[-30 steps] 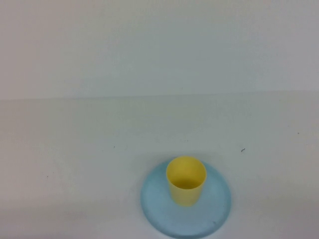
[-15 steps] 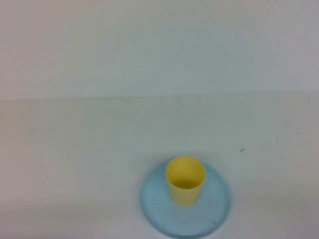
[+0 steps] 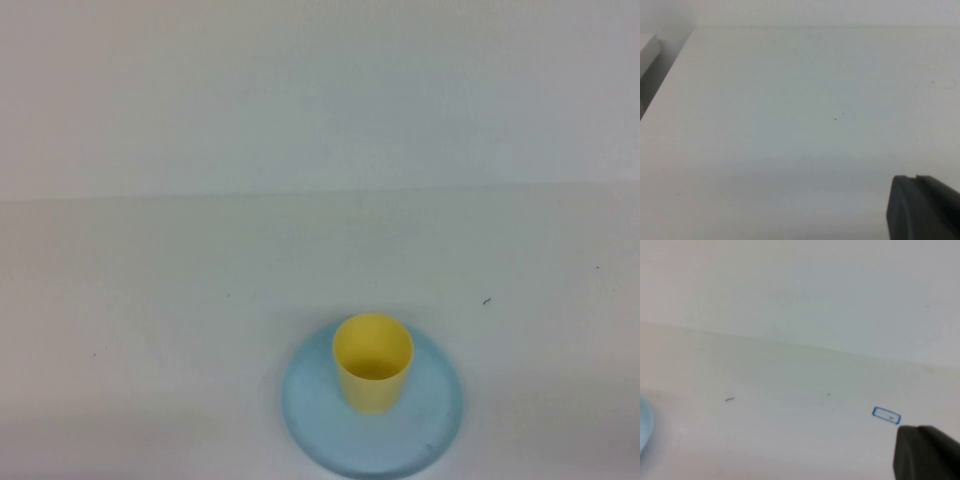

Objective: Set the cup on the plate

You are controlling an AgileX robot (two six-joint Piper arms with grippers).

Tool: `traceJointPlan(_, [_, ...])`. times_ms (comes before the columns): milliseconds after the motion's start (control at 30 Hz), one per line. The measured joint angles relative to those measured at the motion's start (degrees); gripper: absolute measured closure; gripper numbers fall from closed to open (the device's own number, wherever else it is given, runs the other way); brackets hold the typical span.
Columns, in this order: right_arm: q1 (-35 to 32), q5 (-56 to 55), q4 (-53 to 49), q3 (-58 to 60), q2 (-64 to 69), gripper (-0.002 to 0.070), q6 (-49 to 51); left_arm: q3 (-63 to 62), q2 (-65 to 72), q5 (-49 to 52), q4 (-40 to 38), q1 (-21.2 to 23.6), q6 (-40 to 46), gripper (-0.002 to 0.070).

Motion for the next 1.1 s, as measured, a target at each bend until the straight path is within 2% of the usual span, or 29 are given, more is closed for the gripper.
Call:
traceJointPlan(333, [-5.64,6.43,0.11,1.37,-6.24,0.0675,-1.67,0.0,0.0,0.11,0.21,0.0,0.0,0.0674])
traceJointPlan(600, [-6.23,15.82,0.11,1.37,-6.24,0.0676,-2.04,0.0,0.0,0.11,0.21,0.0,0.0,0.0673])
traceJointPlan(867, [-6.23,16.16,1.18,1.37,-6.24,0.0676,-1.65,0.0,0.0,0.11,0.21,0.0,0.0,0.0674])
traceJointPlan(1100, [-6.23,16.28,1.7,1.37,-6.24,0.0676,3.39,0.0,0.0,0.11,0.21,0.0,0.0,0.0674])
